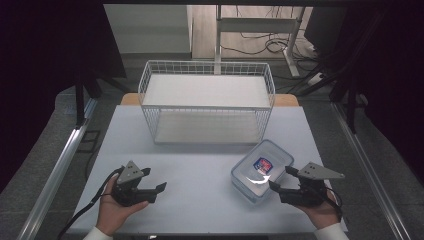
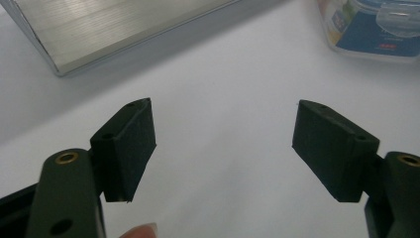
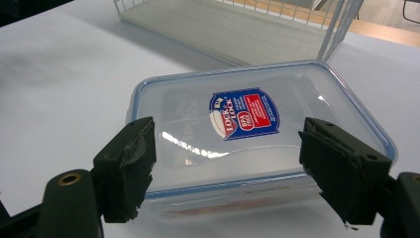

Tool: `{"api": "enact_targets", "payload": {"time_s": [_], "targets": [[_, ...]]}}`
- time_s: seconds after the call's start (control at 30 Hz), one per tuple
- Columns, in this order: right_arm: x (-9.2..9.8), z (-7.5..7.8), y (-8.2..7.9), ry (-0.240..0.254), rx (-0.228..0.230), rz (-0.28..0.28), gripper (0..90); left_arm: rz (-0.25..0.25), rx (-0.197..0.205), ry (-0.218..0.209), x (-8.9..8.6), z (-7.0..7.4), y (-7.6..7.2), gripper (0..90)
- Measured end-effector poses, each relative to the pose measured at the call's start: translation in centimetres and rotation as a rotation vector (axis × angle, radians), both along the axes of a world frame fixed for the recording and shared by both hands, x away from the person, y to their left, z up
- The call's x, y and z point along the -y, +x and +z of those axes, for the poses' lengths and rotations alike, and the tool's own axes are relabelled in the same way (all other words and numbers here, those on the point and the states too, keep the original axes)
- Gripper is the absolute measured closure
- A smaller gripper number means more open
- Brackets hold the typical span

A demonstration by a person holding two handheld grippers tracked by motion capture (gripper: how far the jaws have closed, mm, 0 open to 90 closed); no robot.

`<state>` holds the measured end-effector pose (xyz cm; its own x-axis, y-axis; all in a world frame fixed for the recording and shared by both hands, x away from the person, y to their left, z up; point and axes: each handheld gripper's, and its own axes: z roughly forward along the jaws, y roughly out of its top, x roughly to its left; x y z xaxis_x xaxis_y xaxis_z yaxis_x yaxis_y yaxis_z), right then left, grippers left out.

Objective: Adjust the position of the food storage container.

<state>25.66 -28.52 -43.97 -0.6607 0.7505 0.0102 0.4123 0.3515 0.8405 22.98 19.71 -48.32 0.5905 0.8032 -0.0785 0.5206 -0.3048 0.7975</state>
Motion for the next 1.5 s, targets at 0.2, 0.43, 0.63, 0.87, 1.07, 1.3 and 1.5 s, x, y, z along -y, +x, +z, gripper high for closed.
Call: {"api": "enact_targets", "payload": {"time_s": [0.2, 0.43, 0.63, 0.87, 1.07, 1.3, 1.5], "targets": [[0.3, -0.1, 0.2, 0.017, -0.017, -0.004, 22.1, 0.011, -0.005, -0.012, 0.0, -0.1, 0.3, 24.8], [0.3, -0.2, 2.0, -0.007, -0.045, 0.005, 28.2, 0.012, -0.012, 0.034, 0.2, -0.5, 0.5, 24.7], [0.1, -0.2, 1.5, -0.007, -0.049, 0.018, 33.8, 0.004, 0.001, 0.036, 0.5, -0.3, -0.3, 24.7], [0.4, 0.2, 1.1, -0.023, -0.088, 0.024, 46.7, -0.012, 0.004, 0.03, 0.7, -0.2, -0.4, 24.7], [0.2, -0.6, 0.4, -0.074, -0.11, 0.084, 58.3, -0.029, 0.001, 0.052, 1.1, -0.4, 0.3, 24.7], [-0.4, -1.4, -0.9, -0.17, -0.139, 0.146, 72.4, -0.029, -0.001, 0.031, 1.0, -0.2, 0.4, 24.8], [-0.4, -1.8, -1.7, -0.204, -0.173, 0.175, 88.2, -0.037, -0.003, 0.034, 1.3, -0.1, 0.6, 24.9]]}}
